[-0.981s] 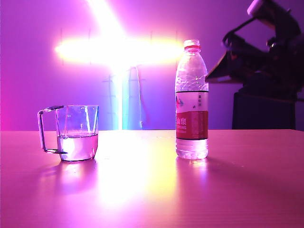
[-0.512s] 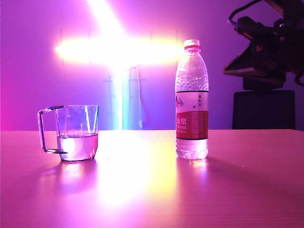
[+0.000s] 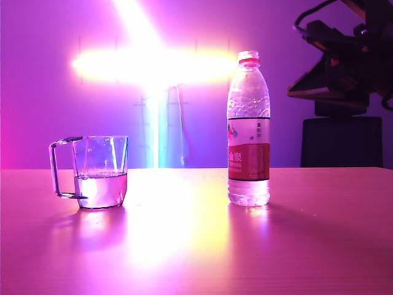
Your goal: Pick up the mineral water bottle on the table and pour water into the mug until it's half full.
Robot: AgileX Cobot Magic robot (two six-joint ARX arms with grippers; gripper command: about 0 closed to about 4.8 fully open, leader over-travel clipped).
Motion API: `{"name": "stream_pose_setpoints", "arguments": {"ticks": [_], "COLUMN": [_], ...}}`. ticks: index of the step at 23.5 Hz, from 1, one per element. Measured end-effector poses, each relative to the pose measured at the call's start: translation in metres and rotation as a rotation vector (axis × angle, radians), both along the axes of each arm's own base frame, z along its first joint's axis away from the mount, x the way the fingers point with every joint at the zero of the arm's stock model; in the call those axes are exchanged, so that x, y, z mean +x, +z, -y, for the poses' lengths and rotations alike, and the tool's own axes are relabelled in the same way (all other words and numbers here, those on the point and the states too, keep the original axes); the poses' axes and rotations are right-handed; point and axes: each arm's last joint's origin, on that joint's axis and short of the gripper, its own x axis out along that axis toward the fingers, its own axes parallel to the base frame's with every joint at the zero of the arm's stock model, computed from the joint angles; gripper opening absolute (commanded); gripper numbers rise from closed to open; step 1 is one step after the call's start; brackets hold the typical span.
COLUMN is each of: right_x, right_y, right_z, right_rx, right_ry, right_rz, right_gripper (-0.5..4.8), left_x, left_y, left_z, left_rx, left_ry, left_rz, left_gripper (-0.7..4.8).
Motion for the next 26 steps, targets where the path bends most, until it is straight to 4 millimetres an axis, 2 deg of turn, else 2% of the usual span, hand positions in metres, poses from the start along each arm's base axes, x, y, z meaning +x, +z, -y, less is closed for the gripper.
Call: {"name": "stream_pose_setpoints", "arguments": {"ticks": [4,8,14,16,17,20,26], "right_x": [0.000,-0.008,-0.050,-0.061,-0.066,-0.072,-0.079], "right_y": [0.000,0.003,0.009,0.005,-0.004,-0.008,-0.023], "right_z": [0.004,0.008,0.034,0.045,0.052,0.062,0.078], "right_rx": [-0.010,-0.004,0.033,0.031,0.030,0.006,-0.074], "right_ry": [-0.062,-0.062,-0.261,-0.320,-0.362,-0.399,-0.432], "right_rz": [-0.003,0.028,0.242,0.312,0.328,0.318,0.175], "right_gripper": [-0.04,-0.04,-0.04,-0.04,-0.04,-0.04,-0.04], "left_x": [0.000,0.000,0.000,0.000,0.000,0.000,0.000], "left_y": [0.000,0.000,0.000,0.000,0.000,0.000,0.000], "left_z": [0.000,0.000,0.000,0.000,0.000,0.000,0.000], "left_rx": [0.000,0.000,0.000,0.000,0.000,0.000,0.000], "left_ry": [-0.001,-0.001,0.000,-0.002,-0.001,-0.002,-0.001], "left_rz": [0.000,0.000,0.000,0.000,0.000,-0.001,0.000], "left_gripper": [-0.02,-0.02,-0.02,-0.02,-0.02,-0.02,-0.02]}}
